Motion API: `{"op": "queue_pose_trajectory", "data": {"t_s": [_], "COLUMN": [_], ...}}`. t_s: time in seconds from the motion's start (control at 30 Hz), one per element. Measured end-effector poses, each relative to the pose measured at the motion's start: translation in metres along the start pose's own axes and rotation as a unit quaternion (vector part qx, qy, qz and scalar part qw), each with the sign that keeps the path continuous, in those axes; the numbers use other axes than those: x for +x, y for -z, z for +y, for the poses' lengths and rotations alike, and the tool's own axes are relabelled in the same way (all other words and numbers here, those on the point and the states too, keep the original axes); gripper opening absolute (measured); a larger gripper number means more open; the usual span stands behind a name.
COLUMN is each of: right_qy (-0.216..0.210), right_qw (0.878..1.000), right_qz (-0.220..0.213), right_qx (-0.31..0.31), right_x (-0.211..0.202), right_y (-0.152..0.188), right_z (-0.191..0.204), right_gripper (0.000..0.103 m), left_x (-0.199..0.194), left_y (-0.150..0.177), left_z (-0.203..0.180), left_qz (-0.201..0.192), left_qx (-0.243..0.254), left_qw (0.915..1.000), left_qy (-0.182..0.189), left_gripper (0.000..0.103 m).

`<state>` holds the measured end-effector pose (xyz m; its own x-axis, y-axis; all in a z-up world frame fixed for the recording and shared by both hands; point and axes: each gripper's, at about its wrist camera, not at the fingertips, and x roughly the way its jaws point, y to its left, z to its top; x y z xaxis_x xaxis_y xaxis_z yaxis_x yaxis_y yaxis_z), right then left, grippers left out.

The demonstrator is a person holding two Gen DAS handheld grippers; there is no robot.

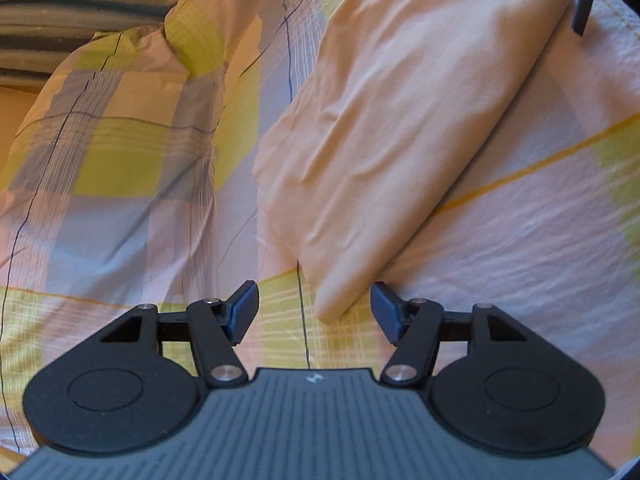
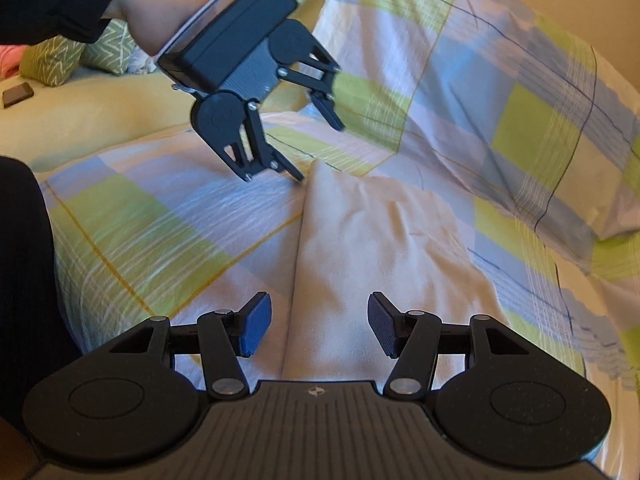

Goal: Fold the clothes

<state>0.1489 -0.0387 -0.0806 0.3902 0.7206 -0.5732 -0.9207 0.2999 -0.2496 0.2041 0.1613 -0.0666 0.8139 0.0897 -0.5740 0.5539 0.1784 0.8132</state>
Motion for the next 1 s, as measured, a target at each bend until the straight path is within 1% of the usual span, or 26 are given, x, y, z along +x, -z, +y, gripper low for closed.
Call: {"op": "queue_pose_trajectory", "data": {"t_s": [0.03,0.07,0.1,0.13,0.2,0.27,0.33,0.43,0.5,0.6,0.73,0.77,0.8,0.83,0.9,0.93,0.97,1.0], "right_qy": [-0.002,-0.004,-0.005,-0.007,-0.008,-0.011,-0.01,-0.005,0.0,0.007,0.012,0.012,0.011,0.011,0.011,0.012,0.012,0.011], "right_qw": [1.0,1.0,0.999,0.999,0.999,0.998,0.998,0.998,0.998,0.996,0.994,0.994,0.993,0.993,0.993,0.993,0.993,0.992], "right_qz": [-0.003,-0.005,-0.008,-0.011,-0.011,-0.01,-0.008,-0.01,-0.012,-0.019,-0.034,-0.036,-0.037,-0.037,-0.038,-0.039,-0.039,-0.04], "right_qx": [0.011,0.021,0.032,0.043,0.049,0.057,0.059,0.061,0.064,0.083,0.105,0.107,0.108,0.108,0.109,0.111,0.115,0.12], "right_x": [-0.001,-0.003,-0.004,-0.006,-0.005,-0.005,-0.004,-0.007,-0.008,-0.013,-0.022,-0.023,-0.023,-0.024,-0.027,-0.028,-0.028,-0.028], "right_y": [-0.001,-0.002,-0.002,-0.003,-0.005,-0.007,-0.008,-0.009,-0.009,-0.008,-0.008,-0.008,-0.008,-0.007,-0.007,-0.006,-0.006,-0.006], "right_z": [-0.003,-0.006,-0.008,-0.011,-0.013,-0.014,-0.013,-0.013,-0.015,-0.022,-0.03,-0.031,-0.03,-0.03,-0.028,-0.028,-0.028,-0.028], "right_gripper": [0.056,0.056,0.056,0.056,0.056,0.056,0.056,0.056,0.056,0.056,0.057,0.057,0.057,0.057,0.057,0.057,0.057,0.057], "left_x": [0.002,0.002,-0.001,-0.004,-0.011,-0.019,-0.021,-0.016,-0.016,-0.027,-0.04,-0.045,-0.052,-0.057,-0.067,-0.071,-0.077,-0.081], "left_y": [0.004,0.01,0.015,0.019,0.023,0.024,0.022,0.019,0.019,0.031,0.048,0.057,0.069,0.078,0.096,0.103,0.109,0.111], "left_z": [0.002,0.004,0.006,0.008,0.004,-0.006,-0.016,-0.027,-0.03,-0.025,-0.02,-0.026,-0.038,-0.048,-0.066,-0.075,-0.084,-0.091], "left_qz": [0.017,0.025,0.024,0.024,0.023,0.015,0.017,0.035,0.042,0.064,0.093,0.099,0.102,0.105,0.117,0.112,0.107,0.108], "left_qx": [-0.002,-0.008,-0.02,-0.034,-0.034,-0.012,0.022,0.087,0.126,0.123,0.12,0.134,0.168,0.195,0.229,0.24,0.255,0.263], "left_qw": [0.9999,0.9996,0.9995,0.9991,0.9991,0.9997,0.9996,0.9956,0.9911,0.988,0.9792,0.9761,0.97,0.9648,0.9561,0.9553,0.9536,0.9524], "left_qy": [-0.003,-0.007,-0.009,-0.003,0.009,0.016,0.008,0.003,0.018,0.068,0.134,0.14,0.143,0.142,0.141,0.13,0.119,0.111], "left_gripper": [0.058,0.058,0.058,0.058,0.058,0.058,0.056,0.056,0.053,0.052,0.053,0.053,0.053,0.053,0.052,0.051,0.044,0.039]}}
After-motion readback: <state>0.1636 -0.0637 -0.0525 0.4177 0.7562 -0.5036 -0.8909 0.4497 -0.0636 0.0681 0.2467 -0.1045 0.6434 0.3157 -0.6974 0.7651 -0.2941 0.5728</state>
